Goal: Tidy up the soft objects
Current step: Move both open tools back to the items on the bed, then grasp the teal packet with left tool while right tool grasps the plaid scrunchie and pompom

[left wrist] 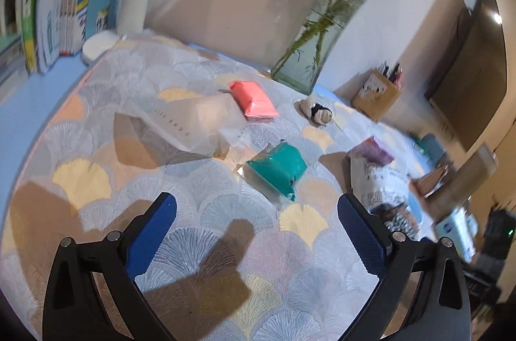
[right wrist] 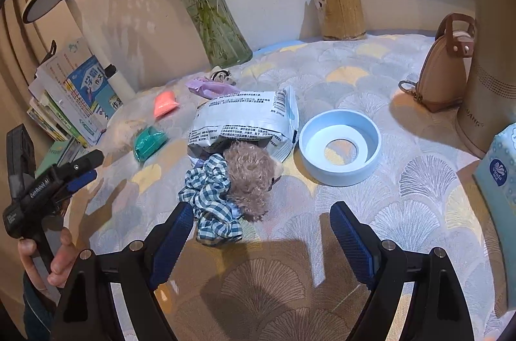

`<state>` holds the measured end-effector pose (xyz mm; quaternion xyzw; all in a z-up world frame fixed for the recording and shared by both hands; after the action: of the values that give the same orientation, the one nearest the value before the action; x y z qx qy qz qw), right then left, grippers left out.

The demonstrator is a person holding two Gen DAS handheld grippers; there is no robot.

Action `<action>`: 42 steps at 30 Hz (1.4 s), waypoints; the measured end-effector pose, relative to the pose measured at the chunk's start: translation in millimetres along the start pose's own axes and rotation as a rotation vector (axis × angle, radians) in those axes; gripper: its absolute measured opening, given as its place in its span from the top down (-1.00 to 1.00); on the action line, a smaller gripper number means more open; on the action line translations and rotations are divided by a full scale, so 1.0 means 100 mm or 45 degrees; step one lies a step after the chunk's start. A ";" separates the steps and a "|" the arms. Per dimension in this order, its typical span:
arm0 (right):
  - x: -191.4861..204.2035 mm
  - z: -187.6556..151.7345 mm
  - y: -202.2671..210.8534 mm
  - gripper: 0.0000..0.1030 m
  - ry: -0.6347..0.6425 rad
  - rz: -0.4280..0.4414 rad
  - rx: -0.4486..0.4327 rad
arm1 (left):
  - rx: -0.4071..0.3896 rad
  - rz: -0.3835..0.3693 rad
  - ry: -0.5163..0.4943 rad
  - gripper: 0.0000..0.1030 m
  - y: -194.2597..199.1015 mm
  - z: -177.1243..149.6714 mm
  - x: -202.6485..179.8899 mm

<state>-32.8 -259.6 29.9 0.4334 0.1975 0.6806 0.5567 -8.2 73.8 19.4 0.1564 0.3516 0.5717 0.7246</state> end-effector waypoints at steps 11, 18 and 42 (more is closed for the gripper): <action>0.00 0.05 0.02 -0.66 -0.063 -0.005 0.007 | 0.216 0.113 -0.176 -0.93 -0.09 0.23 -0.46; 0.41 0.11 -0.23 -0.66 0.079 -0.047 0.064 | 0.237 0.083 -0.222 -0.93 -0.49 0.32 -0.38; 0.39 0.10 -0.36 0.13 0.090 -0.006 0.084 | 0.191 0.095 -0.463 0.19 -0.73 0.21 -0.65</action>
<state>-3.1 -214.5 22.6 0.4268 0.2402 0.6874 0.5364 51.8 -5.2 9.7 0.3237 0.2505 0.5326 0.7408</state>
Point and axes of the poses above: each gripper's, at about its wrist camera, not at the fingertips, and y roughly against the way its jaws point, x to its left, z to its top, the point moved 1 cm from there along -y, roughly the way its jaws point, and after that the axes turned 7 degrees about -y, right-handed, at the moved point
